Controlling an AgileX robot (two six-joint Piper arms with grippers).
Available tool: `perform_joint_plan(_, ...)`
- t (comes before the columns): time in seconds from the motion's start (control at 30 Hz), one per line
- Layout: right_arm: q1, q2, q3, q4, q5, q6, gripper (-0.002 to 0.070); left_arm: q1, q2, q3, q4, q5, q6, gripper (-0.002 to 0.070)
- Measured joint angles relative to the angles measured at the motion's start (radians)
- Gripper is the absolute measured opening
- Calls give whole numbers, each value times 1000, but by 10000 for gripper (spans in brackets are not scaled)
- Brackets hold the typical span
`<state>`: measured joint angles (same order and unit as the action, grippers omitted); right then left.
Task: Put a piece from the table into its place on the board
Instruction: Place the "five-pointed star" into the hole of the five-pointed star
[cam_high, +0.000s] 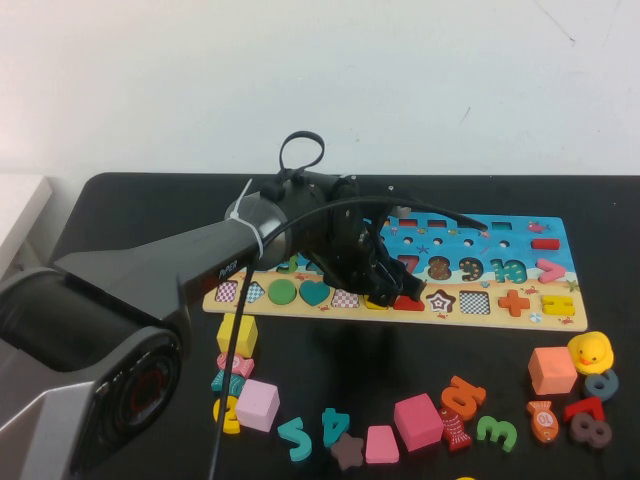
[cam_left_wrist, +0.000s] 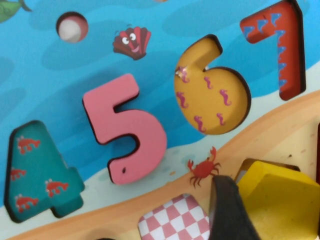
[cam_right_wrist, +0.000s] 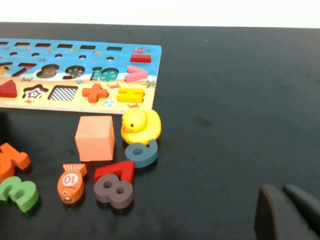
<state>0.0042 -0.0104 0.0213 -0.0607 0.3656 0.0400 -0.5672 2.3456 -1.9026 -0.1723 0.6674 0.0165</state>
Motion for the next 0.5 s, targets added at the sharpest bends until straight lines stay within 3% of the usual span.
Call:
perform_joint_plan(0.2,0,0,0,0,0,0,19,0,0,0,2,0,0,377)
perform_joint_plan(0.5,0,0,0,0,0,0,19,0,1,-59,12,55,0,375)
